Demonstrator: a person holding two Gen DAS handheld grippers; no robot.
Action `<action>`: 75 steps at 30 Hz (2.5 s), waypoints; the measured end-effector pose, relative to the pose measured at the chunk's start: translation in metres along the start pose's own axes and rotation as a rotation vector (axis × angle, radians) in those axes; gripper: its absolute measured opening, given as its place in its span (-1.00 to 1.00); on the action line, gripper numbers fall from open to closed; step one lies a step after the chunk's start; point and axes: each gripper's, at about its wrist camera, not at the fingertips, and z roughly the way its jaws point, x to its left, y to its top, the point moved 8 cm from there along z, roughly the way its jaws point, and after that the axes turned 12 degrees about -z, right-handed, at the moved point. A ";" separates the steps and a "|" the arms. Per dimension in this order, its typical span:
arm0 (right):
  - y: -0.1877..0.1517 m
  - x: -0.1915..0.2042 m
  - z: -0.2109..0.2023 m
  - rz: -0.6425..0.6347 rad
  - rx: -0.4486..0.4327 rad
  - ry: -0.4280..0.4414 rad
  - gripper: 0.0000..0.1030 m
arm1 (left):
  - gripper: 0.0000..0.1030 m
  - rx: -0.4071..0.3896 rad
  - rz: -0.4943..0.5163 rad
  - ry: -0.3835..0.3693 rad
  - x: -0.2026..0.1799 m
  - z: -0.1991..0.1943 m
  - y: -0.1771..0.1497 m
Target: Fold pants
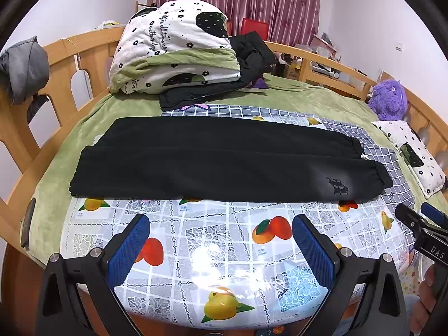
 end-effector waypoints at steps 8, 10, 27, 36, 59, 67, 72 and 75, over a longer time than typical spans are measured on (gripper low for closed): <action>-0.001 -0.001 0.000 0.004 0.006 0.003 0.93 | 0.98 0.000 -0.001 -0.003 0.000 -0.001 0.000; -0.001 -0.001 0.000 0.004 0.006 0.003 0.93 | 0.98 -0.001 -0.001 -0.002 0.000 -0.001 0.000; -0.002 0.001 0.001 0.007 0.009 0.003 0.93 | 0.98 0.002 -0.002 -0.002 0.001 -0.001 -0.001; -0.002 0.001 0.002 0.008 0.011 0.006 0.93 | 0.98 0.003 -0.002 -0.002 0.001 -0.001 -0.002; -0.002 0.001 0.002 0.005 0.011 0.006 0.93 | 0.98 0.004 -0.003 -0.003 0.001 -0.001 -0.002; -0.003 0.001 0.002 0.011 0.015 0.012 0.93 | 0.98 0.007 -0.003 -0.012 -0.002 -0.001 -0.006; -0.003 0.001 0.004 0.008 0.019 0.020 0.93 | 0.98 0.009 -0.001 -0.024 -0.006 0.000 -0.008; -0.002 0.001 0.005 0.006 0.022 0.023 0.93 | 0.98 0.014 -0.011 -0.034 -0.005 0.002 -0.004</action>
